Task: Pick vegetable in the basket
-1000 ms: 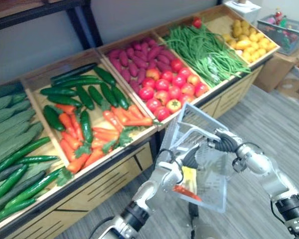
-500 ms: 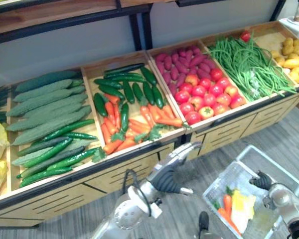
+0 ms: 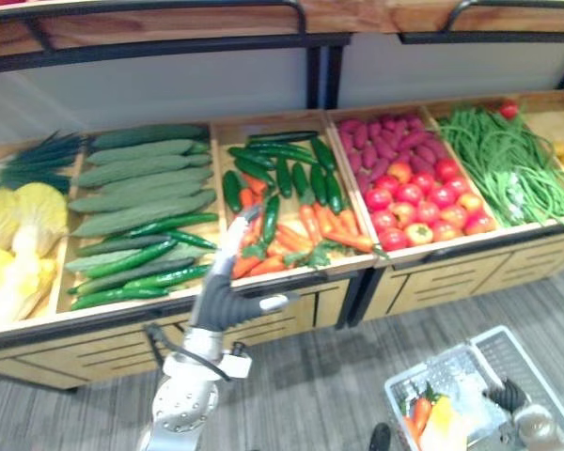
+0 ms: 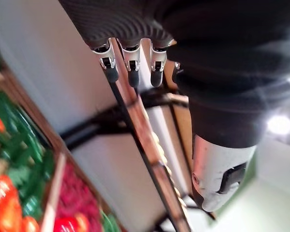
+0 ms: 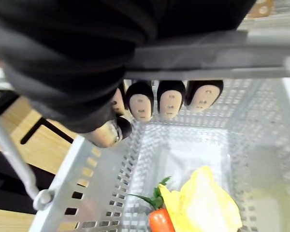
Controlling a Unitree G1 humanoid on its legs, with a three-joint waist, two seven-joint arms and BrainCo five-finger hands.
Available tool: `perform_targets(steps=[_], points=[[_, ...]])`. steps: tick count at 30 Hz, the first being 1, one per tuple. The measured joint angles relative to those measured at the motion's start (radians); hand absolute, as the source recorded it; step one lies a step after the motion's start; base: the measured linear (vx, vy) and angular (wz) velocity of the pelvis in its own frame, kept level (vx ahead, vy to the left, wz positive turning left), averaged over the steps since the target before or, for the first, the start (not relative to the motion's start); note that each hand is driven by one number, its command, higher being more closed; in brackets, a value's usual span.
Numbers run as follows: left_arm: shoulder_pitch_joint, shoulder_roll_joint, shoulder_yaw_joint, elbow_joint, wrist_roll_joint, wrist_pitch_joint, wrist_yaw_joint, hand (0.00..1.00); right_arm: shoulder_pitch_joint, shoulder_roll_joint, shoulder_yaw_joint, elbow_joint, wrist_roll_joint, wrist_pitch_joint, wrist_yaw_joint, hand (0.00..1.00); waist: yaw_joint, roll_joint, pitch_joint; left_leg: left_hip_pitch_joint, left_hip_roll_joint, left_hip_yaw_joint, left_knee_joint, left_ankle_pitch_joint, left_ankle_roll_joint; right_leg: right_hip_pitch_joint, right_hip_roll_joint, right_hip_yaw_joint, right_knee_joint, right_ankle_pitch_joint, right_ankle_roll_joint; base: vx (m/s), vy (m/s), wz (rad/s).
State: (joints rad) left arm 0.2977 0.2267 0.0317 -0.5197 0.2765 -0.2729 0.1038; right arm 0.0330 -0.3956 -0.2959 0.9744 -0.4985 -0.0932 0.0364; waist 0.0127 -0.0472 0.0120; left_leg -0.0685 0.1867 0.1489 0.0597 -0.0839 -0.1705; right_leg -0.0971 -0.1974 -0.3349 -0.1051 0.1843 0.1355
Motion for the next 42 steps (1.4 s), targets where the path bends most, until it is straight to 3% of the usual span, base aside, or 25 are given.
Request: perform_targets(steps=[4,7,8,14,20,22,26,32,42], points=[[0.007,-0.072,0.196,0.159,0.006,0.021,0.05,0.0,0.035,0.03,-0.079,0.09,-0.001,-0.001,-0.018,1.0,0.019,-0.006,-0.021,-0.005,-0.001,-0.052,-0.018,0.016,-0.001,0.026,0.0,-0.053,0.0,-0.014,0.001,0.02,-0.01,0.41],[0.0,-0.088,0.336,0.351,0.081,0.054,0.142,0.0,0.056,0.079,-0.098,0.123,-0.003,0.003,-0.05,1.0,0.022,-0.016,-0.036,-0.015,-0.001,-0.082,-0.022,0.028,-0.001,0.036,0.0,-0.09,0.0,-0.019,-0.004,0.02,-0.012,0.32],[-0.001,-0.099,0.393,0.428,0.101,0.085,0.188,0.0,0.059,0.1,-0.107,0.134,-0.003,0.005,-0.061,1.0,0.024,-0.021,-0.039,-0.015,-0.002,-0.088,-0.023,0.032,-0.001,0.038,-0.001,-0.095,0.0,-0.02,-0.005,0.01,-0.006,0.1],[-0.001,-0.11,0.547,0.72,0.168,0.137,0.286,0.0,0.078,0.141,-0.131,0.131,-0.002,0.006,-0.1,1.0,0.023,-0.019,-0.061,-0.013,-0.003,-0.099,-0.031,0.029,0.004,0.049,-0.002,-0.107,-0.001,-0.04,-0.012,-0.01,-0.006,0.06],[-0.016,-0.109,0.672,1.265,0.168,0.218,0.308,0.0,0.079,0.175,-0.124,0.118,0.003,0.006,-0.12,1.0,0.018,-0.009,-0.067,0.021,-0.001,-0.076,-0.062,0.029,0.0,0.05,0.002,-0.088,-0.002,-0.042,-0.01,0.01,-0.007,-0.1],[-0.013,-0.113,0.675,1.416,0.17,0.249,0.301,0.0,0.078,0.19,-0.114,0.118,0.032,0.001,-0.12,1.0,0.017,-0.009,-0.067,0.034,0.0,-0.065,-0.071,0.029,0.0,0.048,0.002,-0.074,-0.002,-0.043,-0.009,0.04,-0.002,-0.16],[0.012,-0.155,0.68,1.525,0.167,0.286,0.242,0.0,0.077,0.209,-0.107,0.12,0.05,-0.001,-0.122,1.0,0.017,-0.004,-0.067,0.076,0.001,-0.018,-0.081,0.028,-0.007,0.049,0.006,-0.026,-0.002,-0.043,-0.007,0.06,0.006,-0.34],[-0.021,-0.21,0.566,1.556,0.158,0.283,0.158,0.0,0.087,0.219,-0.106,0.14,0.075,0.001,-0.12,1.0,0.002,0.006,-0.066,0.108,0.001,0.016,-0.091,0.018,-0.006,0.051,0.009,0.005,-0.001,-0.045,-0.005,0.03,0.009,-0.16],[-0.066,-0.211,0.395,1.551,0.128,0.259,0.146,0.0,0.11,0.24,-0.091,0.143,0.075,0.03,-0.123,1.0,-0.022,0.025,-0.054,0.127,0.002,0.038,-0.09,0.002,-0.008,0.057,0.011,0.02,-0.001,-0.043,0.004,0.02,0.004,-0.05]])
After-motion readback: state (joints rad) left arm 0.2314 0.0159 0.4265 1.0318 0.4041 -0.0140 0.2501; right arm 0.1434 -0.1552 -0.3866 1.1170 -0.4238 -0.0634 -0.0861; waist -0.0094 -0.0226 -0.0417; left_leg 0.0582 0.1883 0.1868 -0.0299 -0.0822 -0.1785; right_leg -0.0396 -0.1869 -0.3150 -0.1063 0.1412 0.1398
